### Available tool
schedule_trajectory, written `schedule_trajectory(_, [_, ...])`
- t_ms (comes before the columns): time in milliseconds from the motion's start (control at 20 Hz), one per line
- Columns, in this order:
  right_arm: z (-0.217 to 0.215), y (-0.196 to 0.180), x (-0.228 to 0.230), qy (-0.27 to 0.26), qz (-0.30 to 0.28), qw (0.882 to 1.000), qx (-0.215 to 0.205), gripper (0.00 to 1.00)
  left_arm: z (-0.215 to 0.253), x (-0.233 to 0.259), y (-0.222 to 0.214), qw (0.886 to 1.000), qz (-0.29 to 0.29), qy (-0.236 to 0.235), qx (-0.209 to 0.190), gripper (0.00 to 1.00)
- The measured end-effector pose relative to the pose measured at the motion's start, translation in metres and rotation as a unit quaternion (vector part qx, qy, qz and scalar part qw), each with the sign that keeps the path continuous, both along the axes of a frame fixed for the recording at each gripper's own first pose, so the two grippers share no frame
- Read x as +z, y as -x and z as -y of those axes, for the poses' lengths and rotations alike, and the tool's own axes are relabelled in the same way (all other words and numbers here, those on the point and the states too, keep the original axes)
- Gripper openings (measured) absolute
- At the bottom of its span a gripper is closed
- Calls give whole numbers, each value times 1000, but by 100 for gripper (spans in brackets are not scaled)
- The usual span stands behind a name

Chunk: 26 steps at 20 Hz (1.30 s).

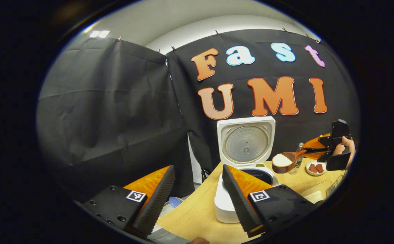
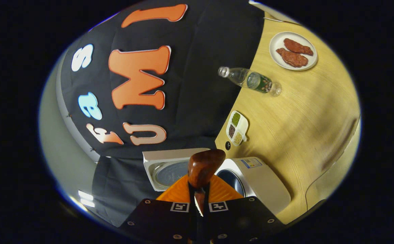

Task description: Close the left gripper, press the button to open the rice cooker; take a wooden spoon from the chopstick holder with the right hand, scoop a spoonful of rice and pour it into the rice cooker, then put the wooden spoon back into the chopstick holder.

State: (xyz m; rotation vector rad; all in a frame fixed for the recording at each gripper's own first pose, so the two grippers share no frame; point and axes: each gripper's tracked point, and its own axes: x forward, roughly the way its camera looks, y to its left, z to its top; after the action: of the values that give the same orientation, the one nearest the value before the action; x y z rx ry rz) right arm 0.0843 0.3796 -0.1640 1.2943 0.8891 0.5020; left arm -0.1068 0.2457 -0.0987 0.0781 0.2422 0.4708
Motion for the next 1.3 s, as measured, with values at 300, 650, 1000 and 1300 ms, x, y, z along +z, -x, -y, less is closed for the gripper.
schedule_trajectory(300, [-58,-13,-10,114,85,989,43,7,-17,-12,5,1000,-9,7,25,94])
schedule_trajectory(650, [-85,-16,-7,250,213,941,76,7,-20,-24,-6,999,-20,9,26,94])
schedule_trajectory(1000, [-91,-23,28,297,310,900,78,7,-21,-27,-11,1000,-21,8,20,94])
schedule_trajectory(1300, [-92,-25,62,310,384,867,74,7,-23,-29,-16,1000,-22,9,20,94])
